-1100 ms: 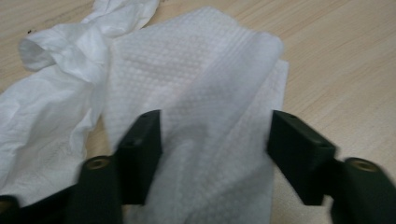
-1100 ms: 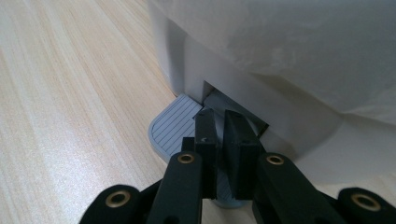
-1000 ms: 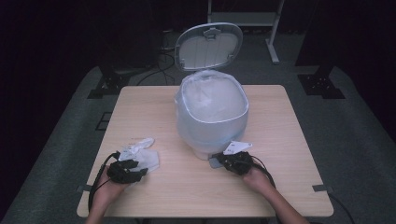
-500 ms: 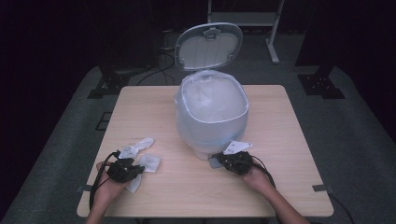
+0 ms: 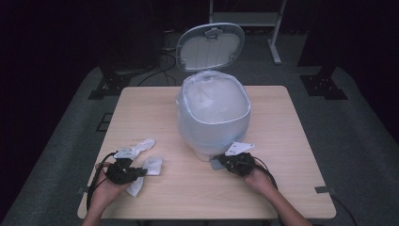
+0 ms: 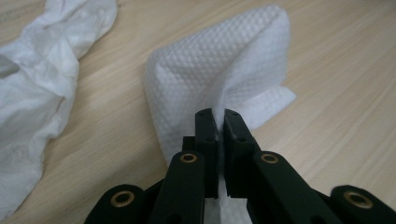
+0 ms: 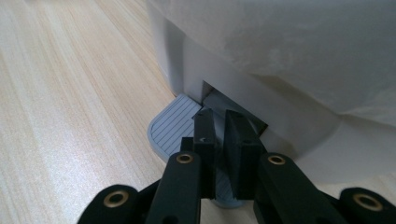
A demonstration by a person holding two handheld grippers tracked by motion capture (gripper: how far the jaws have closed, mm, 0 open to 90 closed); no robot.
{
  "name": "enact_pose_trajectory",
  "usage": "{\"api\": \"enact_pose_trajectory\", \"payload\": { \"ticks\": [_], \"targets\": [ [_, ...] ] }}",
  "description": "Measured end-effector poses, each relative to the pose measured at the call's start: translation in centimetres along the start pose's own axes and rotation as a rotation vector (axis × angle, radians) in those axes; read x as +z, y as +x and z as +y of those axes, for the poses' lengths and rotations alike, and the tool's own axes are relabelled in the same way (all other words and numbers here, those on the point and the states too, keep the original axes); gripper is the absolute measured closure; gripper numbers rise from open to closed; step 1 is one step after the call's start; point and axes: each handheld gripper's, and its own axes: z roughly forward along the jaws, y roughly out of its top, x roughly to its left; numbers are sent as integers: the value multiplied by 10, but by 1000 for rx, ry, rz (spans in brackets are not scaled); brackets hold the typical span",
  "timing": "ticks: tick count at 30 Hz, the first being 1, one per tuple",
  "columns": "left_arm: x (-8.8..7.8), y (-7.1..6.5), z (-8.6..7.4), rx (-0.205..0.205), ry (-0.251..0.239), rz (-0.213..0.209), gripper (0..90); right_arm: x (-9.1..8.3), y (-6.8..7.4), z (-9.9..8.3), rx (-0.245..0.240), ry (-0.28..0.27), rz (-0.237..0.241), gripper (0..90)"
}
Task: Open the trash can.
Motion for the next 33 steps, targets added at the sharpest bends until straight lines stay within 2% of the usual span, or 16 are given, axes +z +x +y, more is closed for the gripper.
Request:
{"api": "enact_pose_trajectory", "payload": {
  "ticks": [1,2,3,8,11,13,23,33],
  "targets": [
    [-5,0,3,-9,-14,-28,863,0,0,0,1,2,-2,826],
    [-5,0,3,-9,-14,-28,863,0,0,0,1,0,-2,826],
    [-11,-1,7,-4,-21,-49,863,0,0,0,3,-2,-2,827],
    [-23,-4,14,11,-27,-70,862,0,1,0,2,2,-4,826],
    [-30,-6,19,3,-30,-89,861,0,2,1,-15,5,-13,827],
    [-35,-8,24,-8,-29,-105,858,0,1,0,-7,3,-6,826],
    [-44,-14,36,10,-25,-107,849,0,2,0,-9,3,-12,827],
    [-67,-17,52,21,-59,-126,851,0,2,0,-8,1,-13,827]
  ]
}}
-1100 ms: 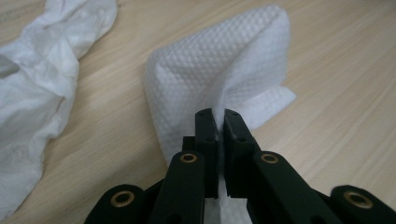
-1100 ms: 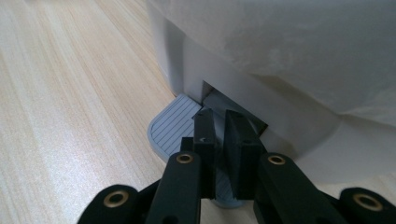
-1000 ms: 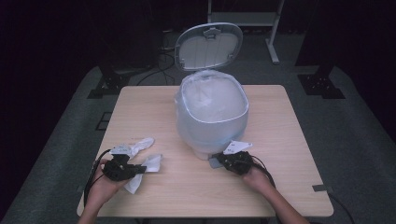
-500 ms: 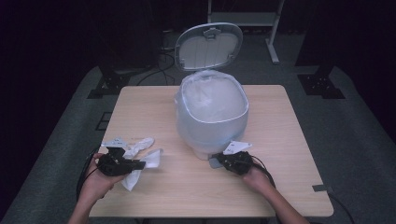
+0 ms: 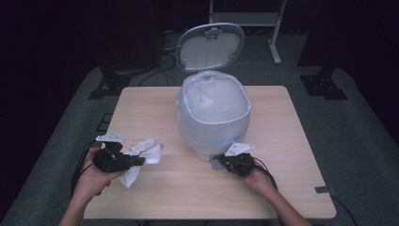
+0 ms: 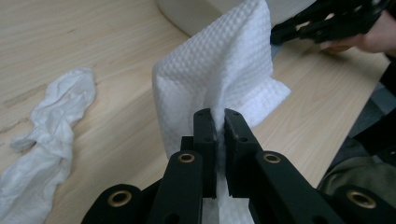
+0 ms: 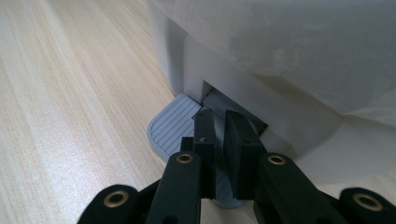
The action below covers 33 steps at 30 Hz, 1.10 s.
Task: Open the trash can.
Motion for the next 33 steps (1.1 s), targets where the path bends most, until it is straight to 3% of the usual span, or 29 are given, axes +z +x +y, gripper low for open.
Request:
{"api": "enact_pose_trajectory", "payload": {
  "ticks": [20,33],
  "targets": [
    [-26,-12,36,26,3,-26,850,0,-1,0,1,-1,5,827],
    [-40,-16,50,37,-7,-39,849,0,-1,0,-4,-1,4,827]
  ]
}}
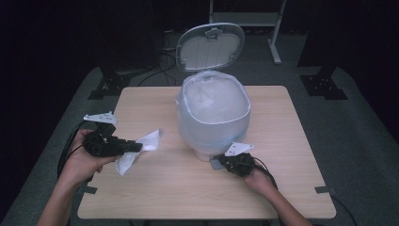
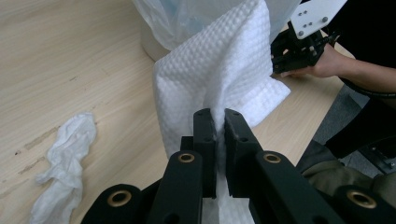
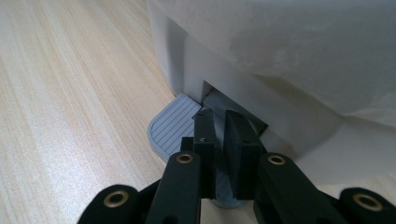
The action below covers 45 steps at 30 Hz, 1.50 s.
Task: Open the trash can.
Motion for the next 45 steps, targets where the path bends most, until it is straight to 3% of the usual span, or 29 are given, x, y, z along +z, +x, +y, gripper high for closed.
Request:
{"api": "enact_pose_trajectory", "payload": {
  "ticks": [11,23,45],
  "targets": [
    [-1,-1,12,-2,-2,-21,850,0,-1,0,5,1,5,826],
    [-5,-14,45,48,-11,-21,850,0,-1,0,7,2,9,825],
    [-12,-24,85,61,-2,-43,850,0,-1,1,2,8,10,825]
  ]
}}
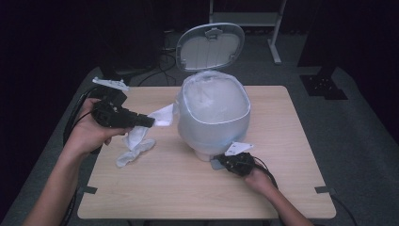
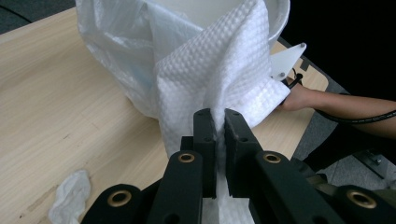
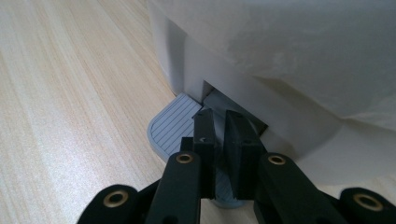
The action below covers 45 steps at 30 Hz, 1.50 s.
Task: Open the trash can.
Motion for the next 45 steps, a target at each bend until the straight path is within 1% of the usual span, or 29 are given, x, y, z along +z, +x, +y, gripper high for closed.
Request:
{"api": "enact_pose_trajectory", "payload": {
  "ticks": [3,10,16,25,28,31,36,41,45],
  "targets": [
    [1,0,5,-7,-2,-18,850,0,0,0,-3,-2,0,825],
    [2,-2,16,8,11,-14,849,0,0,0,0,-2,2,823],
    [2,-3,24,8,10,-24,850,0,-1,0,-1,-2,3,819],
    [5,-4,33,11,14,-28,849,0,-1,-1,2,-4,6,820],
    [5,-4,37,8,8,-45,849,0,-1,-1,2,-5,7,820],
    [6,-4,40,5,11,-42,849,0,-1,-1,1,-4,7,820],
    [8,-6,48,17,22,-33,849,0,-1,0,0,-4,6,820],
    [11,-9,55,27,30,-34,849,0,-2,-1,-1,-5,6,820],
    [14,-10,60,25,35,-38,849,0,-2,-1,1,-5,6,819]
  ]
}}
